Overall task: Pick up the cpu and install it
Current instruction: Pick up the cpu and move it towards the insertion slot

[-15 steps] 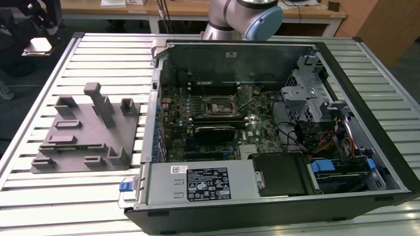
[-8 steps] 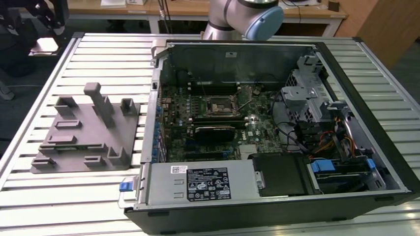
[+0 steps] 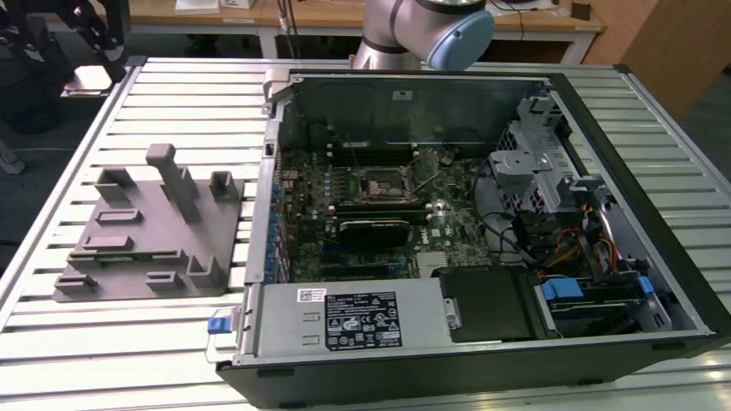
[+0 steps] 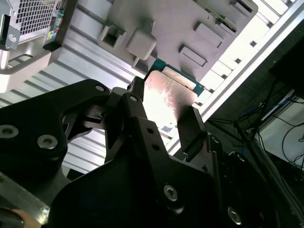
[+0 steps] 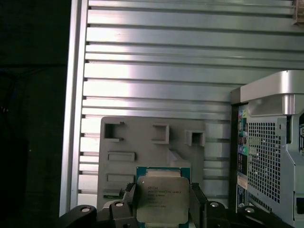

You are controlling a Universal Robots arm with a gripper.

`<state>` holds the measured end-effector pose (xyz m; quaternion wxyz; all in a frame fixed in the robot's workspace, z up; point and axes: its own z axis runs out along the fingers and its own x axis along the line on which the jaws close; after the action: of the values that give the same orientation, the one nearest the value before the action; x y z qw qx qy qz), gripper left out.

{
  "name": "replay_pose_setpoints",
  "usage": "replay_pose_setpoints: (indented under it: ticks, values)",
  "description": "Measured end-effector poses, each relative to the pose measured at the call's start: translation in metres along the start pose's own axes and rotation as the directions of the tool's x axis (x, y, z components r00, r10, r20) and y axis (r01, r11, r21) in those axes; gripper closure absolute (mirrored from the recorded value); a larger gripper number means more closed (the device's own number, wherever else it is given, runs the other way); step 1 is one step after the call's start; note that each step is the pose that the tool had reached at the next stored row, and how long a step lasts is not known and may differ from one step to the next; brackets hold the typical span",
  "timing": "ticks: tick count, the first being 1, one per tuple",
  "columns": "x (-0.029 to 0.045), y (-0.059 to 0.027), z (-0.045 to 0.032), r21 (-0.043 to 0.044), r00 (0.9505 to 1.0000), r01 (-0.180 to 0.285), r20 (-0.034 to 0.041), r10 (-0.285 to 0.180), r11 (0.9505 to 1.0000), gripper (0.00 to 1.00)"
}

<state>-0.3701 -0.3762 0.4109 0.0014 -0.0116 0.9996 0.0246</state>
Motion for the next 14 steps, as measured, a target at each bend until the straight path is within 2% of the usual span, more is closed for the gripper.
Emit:
replay_pose_setpoints:
  ticks: [14]
  values:
    - [-0.0186,0.0001,0.0001,0.0000,1.0000,0.000,0.0000,0.000,1.0000,0.47]
